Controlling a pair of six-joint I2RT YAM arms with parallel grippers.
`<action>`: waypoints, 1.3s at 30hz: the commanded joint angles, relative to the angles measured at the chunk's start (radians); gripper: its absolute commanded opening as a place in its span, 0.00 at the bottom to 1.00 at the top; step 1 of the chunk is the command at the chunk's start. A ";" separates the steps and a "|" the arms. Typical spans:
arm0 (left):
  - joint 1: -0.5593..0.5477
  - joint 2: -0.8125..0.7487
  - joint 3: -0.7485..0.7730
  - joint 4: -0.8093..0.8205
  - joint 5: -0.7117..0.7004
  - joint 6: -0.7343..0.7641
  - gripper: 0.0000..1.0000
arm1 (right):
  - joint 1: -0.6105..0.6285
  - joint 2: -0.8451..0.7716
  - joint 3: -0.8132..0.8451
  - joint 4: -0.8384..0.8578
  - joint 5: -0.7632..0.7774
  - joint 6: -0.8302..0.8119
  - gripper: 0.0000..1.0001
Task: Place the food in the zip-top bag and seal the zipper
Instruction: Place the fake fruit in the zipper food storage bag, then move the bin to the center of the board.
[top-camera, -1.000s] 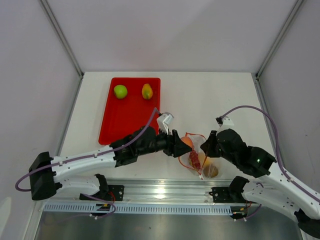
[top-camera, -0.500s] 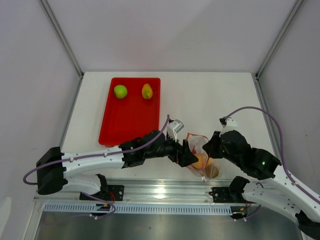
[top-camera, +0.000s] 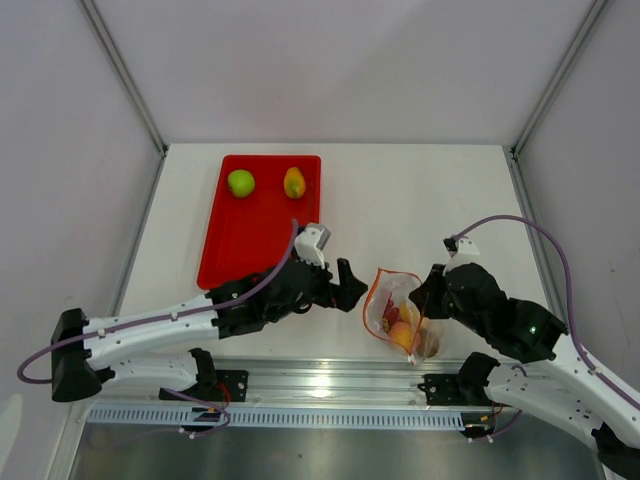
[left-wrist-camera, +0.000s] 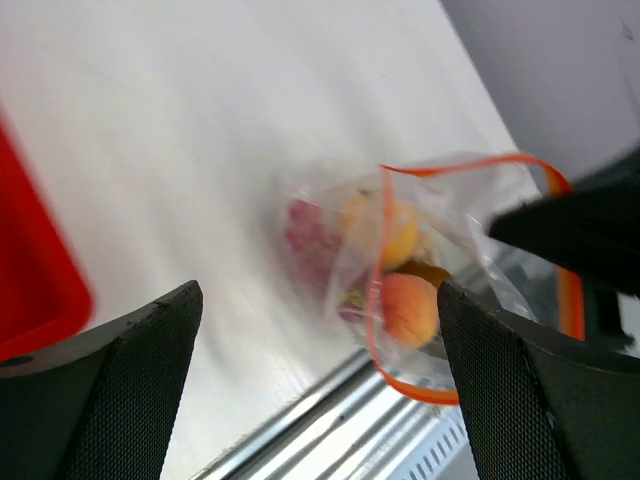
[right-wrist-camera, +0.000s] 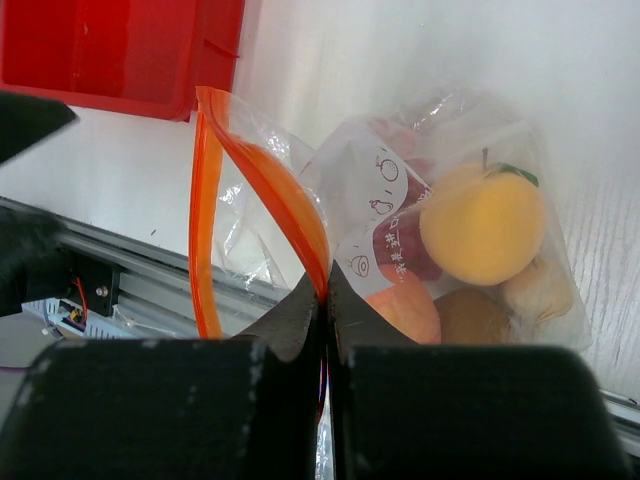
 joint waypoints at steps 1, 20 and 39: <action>0.036 -0.053 0.063 -0.216 -0.281 -0.089 1.00 | -0.003 -0.009 0.040 0.004 0.014 -0.006 0.00; 0.628 0.203 0.267 -0.615 -0.045 -0.299 0.98 | -0.004 -0.003 0.038 0.002 0.011 -0.006 0.00; 0.668 0.352 0.145 -0.744 -0.012 -0.500 0.98 | -0.004 0.017 0.029 0.017 0.008 -0.008 0.00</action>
